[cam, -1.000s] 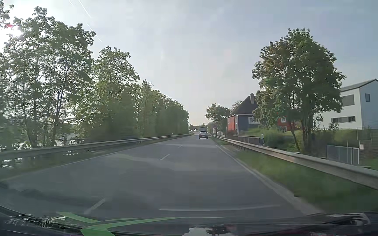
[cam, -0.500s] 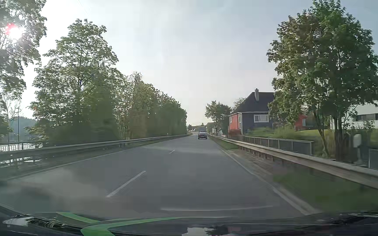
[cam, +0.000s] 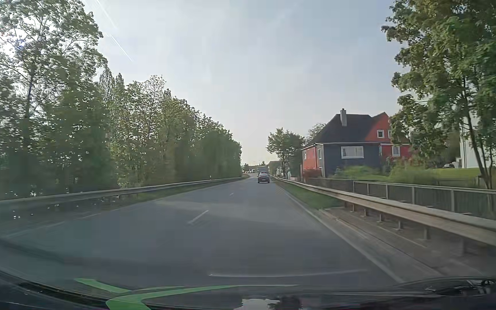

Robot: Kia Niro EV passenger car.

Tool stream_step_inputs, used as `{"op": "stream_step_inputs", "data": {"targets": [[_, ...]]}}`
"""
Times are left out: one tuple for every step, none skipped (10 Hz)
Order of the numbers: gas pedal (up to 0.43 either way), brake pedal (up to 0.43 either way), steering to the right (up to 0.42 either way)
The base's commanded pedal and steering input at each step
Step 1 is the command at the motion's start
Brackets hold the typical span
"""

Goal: Follow the waypoints while adhering to traffic rules and regulations

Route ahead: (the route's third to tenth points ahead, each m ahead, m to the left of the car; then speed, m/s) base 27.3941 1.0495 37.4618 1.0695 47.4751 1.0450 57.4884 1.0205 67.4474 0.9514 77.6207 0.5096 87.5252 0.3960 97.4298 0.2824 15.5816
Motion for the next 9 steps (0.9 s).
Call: {"op": "stream_step_inputs", "data": {"targets": [[0.0, 0.0, 0.003], [0.0, 0.0, 0.003], [0.0, 0.0, 0.002], [0.0, 0.0, 0.0], [0.0, 0.0, 0.0], [0.0, 0.0, 0.0], [0.0, 0.0, 0.0], [0.0, 0.0, 0.0], [0.0, 0.0, 0.0]]}}
